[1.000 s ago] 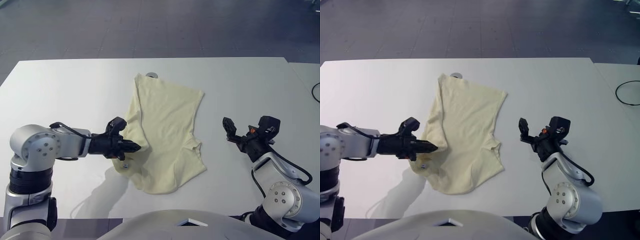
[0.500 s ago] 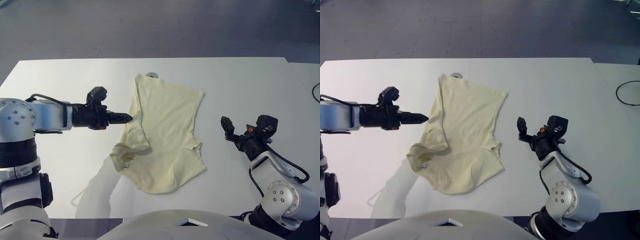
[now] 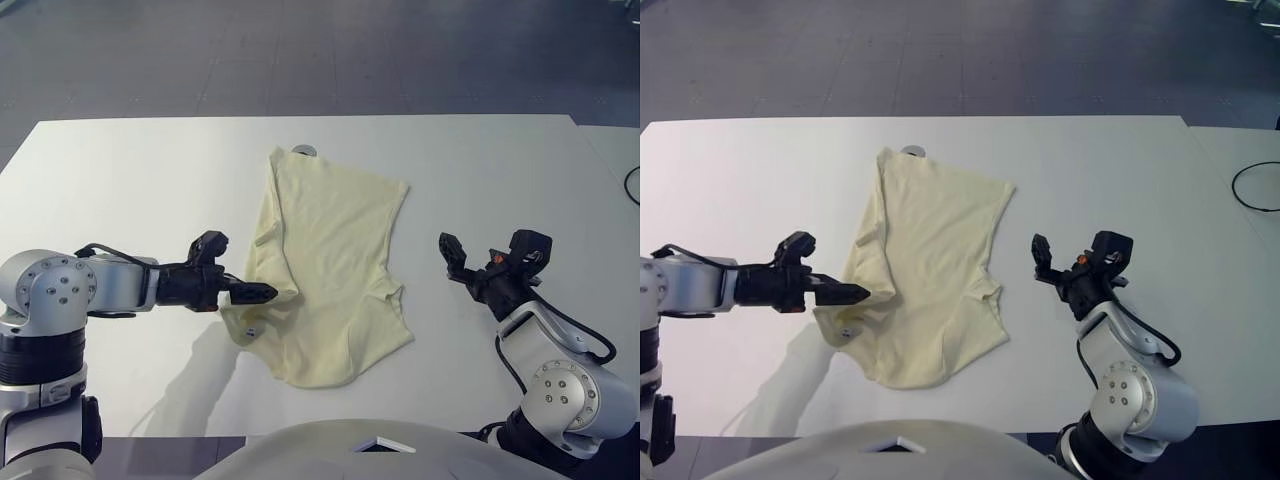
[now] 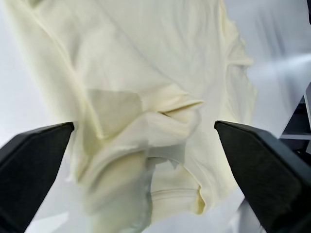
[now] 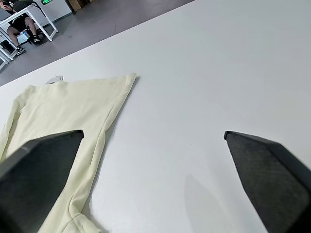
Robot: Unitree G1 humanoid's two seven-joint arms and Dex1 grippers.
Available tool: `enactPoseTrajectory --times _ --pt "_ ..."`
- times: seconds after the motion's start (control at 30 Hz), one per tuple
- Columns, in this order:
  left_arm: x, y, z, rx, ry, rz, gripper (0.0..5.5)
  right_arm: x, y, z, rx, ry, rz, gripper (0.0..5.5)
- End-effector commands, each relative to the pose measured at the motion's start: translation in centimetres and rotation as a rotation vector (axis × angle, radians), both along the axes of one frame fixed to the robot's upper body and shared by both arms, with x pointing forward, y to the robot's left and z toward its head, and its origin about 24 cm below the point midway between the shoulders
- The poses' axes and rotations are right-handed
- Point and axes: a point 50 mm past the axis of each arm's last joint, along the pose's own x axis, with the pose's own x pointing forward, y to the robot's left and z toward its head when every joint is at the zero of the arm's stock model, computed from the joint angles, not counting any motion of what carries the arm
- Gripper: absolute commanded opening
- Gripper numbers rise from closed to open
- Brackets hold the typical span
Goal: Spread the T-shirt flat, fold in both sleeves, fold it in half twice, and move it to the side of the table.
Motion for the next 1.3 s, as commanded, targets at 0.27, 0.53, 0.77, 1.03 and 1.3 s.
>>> enactPoseTrajectory --times 0.27,0.53,0.77,1.03,1.3 --pt "-0.4 -0.4 -1.5 0.014 0.014 0.015 5.38 0.0 0.3 0.2 0.011 -0.012 -0.005 5.4" --pt "-0.3 -0.7 -1.7 -0.12 0.046 0.057 5.38 0.1 0.4 0.1 0.008 -0.01 0.004 5.4" --pt "-0.2 -0.3 -3.2 -0.136 0.119 0.165 5.38 0.4 0.5 0.1 0.006 -0.014 0.013 5.4" --pt "-0.4 0.0 -4.3 -0.179 0.2 0.257 4.01 0.3 0.7 0.0 0.005 -0.009 0.025 5.4" --pt "-0.4 0.3 -5.1 -0.148 0.252 0.346 2.54 0.3 1.2 -0.1 0.002 -0.003 0.042 5.4"
